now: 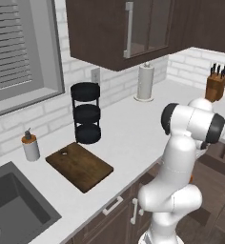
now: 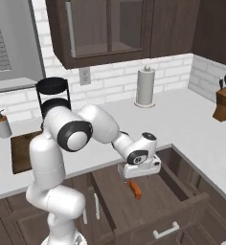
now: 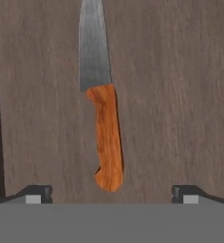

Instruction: Pick up the knife from the drawer and place it on the cutting board. Then place the meat from the plate to the cutting board.

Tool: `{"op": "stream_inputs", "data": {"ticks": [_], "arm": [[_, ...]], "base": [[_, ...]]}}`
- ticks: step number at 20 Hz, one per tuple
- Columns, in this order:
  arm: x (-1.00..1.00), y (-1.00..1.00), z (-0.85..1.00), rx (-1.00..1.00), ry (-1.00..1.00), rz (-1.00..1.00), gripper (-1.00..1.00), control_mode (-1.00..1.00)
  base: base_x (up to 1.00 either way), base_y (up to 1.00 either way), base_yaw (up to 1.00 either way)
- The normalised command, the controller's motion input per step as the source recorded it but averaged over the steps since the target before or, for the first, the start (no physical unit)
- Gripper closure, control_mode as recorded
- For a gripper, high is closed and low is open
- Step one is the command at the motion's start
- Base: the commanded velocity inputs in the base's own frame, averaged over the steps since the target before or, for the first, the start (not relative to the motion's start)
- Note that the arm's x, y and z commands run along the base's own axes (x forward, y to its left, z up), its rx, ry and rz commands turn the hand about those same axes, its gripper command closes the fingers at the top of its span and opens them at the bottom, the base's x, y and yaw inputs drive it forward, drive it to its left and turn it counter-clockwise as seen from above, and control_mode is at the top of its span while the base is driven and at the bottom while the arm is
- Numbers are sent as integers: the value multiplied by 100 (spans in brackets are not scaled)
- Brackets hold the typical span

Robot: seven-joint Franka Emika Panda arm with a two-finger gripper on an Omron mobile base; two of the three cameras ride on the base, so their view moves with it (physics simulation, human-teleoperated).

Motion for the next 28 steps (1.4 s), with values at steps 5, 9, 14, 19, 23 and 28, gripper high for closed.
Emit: {"op": "stream_inputs", "data": {"ticks": [5, 9, 14, 19, 23, 28], "arm": [[0, 4, -34, 0, -7, 0, -100, -100], [2, 9, -23, 0, 0, 0, -100, -100], [19, 2, -17, 0, 0, 0, -100, -100], [30, 0, -15, 0, 0, 0, -100, -100], [25, 0, -24, 0, 0, 0, -100, -100], [8, 0, -34, 0, 0, 0, -100, -100]], "base": [[0, 0, 0], [0, 0, 0], [0, 0, 0], [0, 0, 0], [0, 0, 0], [0, 0, 0]]}}
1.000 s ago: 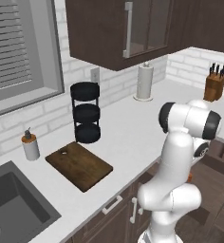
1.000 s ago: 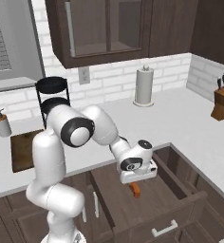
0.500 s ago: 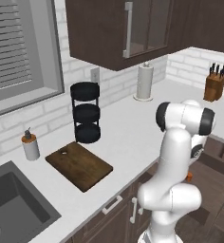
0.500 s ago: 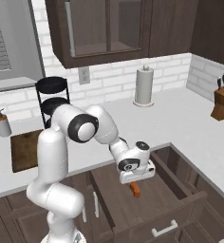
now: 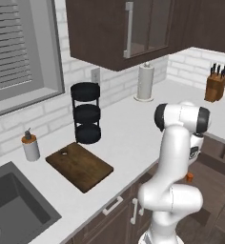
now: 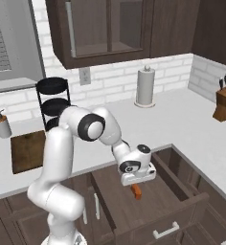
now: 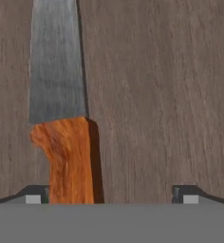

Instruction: Pick up the knife from the drawer and place it on the cutting board. Then place the meat from the plate to the cutting board.

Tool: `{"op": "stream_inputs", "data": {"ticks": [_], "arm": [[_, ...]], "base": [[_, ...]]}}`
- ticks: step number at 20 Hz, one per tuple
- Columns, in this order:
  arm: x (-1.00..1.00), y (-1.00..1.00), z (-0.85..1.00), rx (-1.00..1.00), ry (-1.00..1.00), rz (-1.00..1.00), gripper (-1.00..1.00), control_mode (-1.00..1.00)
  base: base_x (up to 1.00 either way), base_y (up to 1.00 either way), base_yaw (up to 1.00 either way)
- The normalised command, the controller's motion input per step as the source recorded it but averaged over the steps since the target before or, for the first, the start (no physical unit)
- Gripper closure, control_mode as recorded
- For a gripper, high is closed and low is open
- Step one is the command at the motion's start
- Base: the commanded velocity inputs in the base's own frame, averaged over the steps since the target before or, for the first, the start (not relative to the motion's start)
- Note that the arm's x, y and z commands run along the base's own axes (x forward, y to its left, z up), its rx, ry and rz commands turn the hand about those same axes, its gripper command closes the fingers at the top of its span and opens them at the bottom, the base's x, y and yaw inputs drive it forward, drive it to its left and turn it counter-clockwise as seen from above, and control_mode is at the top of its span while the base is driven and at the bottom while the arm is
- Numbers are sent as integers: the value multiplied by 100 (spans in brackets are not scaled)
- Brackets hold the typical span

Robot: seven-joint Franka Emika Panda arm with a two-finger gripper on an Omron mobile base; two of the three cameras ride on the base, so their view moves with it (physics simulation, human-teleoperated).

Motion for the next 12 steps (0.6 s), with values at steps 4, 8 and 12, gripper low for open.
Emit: {"op": "stream_inputs", "data": {"ticks": [4, 8, 12], "arm": [[0, 0, -36, 0, 0, 0, -100, -100], [0, 0, -37, 0, 0, 0, -100, -100], [0, 0, -49, 0, 0, 0, 100, -100]], "base": [[0, 0, 0], [0, 0, 0], [0, 0, 0]]}}
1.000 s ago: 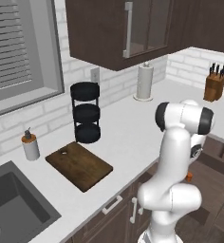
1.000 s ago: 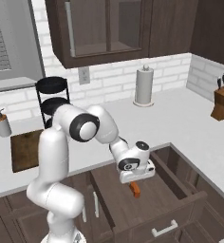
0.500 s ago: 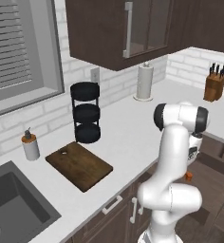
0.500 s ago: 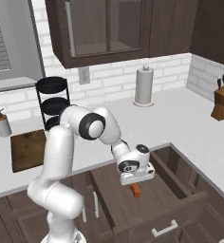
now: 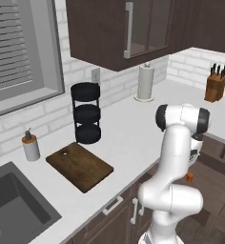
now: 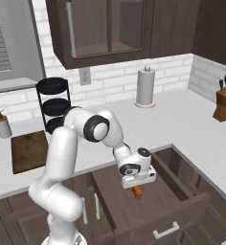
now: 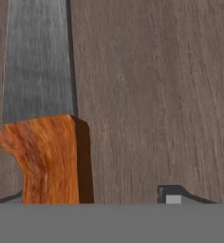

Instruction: Pick up the knife from the drawer and place it on the cutting board. Then place the meat from the plate to the cutting board.

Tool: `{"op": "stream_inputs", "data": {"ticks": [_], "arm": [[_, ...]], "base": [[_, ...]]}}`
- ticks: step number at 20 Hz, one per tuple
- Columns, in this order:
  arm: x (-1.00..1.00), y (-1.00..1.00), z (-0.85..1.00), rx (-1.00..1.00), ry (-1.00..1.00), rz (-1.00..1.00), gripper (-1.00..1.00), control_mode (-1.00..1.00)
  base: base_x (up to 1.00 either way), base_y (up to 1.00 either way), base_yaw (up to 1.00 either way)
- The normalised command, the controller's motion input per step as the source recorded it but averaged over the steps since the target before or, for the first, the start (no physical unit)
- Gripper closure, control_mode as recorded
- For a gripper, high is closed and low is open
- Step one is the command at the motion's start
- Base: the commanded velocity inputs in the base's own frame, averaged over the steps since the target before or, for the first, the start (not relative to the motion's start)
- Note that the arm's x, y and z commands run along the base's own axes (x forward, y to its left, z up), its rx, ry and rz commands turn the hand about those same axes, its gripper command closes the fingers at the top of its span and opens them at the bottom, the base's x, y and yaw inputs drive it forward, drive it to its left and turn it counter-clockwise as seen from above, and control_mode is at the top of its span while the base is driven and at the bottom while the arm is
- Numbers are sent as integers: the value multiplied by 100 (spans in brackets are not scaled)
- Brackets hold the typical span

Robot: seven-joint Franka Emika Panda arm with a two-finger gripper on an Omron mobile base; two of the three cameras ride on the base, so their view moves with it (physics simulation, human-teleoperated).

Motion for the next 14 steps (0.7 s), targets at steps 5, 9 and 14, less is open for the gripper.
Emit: {"op": "stream_inputs", "data": {"ticks": [5, 9, 14], "arm": [[-2, 8, -65, 0, 0, 2, 100, -100], [-23, 18, -57, 0, 0, 8, 100, -100], [-38, 13, -24, 0, 0, 13, 100, -100]], "base": [[0, 0, 0], [0, 0, 0], [0, 0, 0]]}}
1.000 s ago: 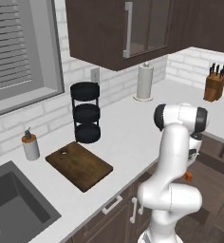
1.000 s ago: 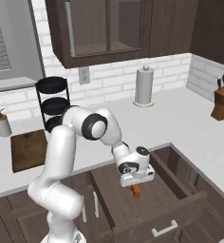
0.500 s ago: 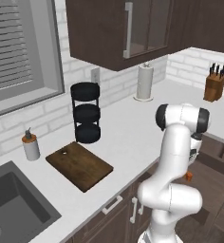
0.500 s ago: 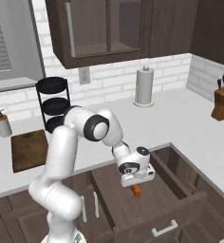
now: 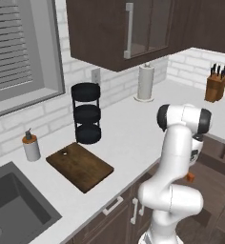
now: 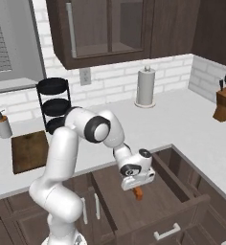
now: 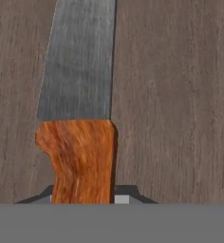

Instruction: Pick up the knife from the drawer and place it on the cutting board. Then place the meat from the plate to the cutting board.

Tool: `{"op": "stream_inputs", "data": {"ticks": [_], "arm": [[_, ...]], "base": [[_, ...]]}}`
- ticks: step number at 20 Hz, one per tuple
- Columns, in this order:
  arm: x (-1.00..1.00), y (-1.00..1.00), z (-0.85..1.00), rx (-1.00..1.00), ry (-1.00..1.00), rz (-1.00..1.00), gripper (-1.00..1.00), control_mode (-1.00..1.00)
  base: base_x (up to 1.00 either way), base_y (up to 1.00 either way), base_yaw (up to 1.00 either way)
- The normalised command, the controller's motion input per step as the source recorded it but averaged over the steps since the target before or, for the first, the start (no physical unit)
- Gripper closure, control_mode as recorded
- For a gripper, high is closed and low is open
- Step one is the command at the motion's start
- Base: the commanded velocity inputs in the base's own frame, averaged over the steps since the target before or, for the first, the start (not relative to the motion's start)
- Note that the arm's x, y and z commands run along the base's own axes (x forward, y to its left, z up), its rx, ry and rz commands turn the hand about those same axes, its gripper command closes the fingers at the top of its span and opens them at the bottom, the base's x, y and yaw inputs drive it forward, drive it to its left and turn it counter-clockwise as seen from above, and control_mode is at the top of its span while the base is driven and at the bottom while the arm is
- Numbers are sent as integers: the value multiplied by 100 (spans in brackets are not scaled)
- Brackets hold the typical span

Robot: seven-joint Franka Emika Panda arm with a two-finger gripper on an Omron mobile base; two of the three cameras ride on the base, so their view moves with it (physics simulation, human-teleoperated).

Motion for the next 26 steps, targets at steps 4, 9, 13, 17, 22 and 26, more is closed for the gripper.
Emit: {"op": "stream_inputs", "data": {"ticks": [4, 9, 13, 17, 22, 26], "arm": [[-44, -4, 1, 0, -1, 12, 100, -100], [-33, -31, 27, 0, -3, 8, 100, -100], [-10, -49, 60, 0, 0, 5, 100, -100], [0, -53, 76, 2, 0, 0, 100, -100], [-3, -22, 85, 13, 0, 0, 100, -100], [-10, 9, 91, 12, -2, 0, 100, -100]], "base": [[0, 0, 0], [0, 0, 0], [0, 0, 0], [0, 0, 0], [0, 0, 0], [0, 0, 0]]}}
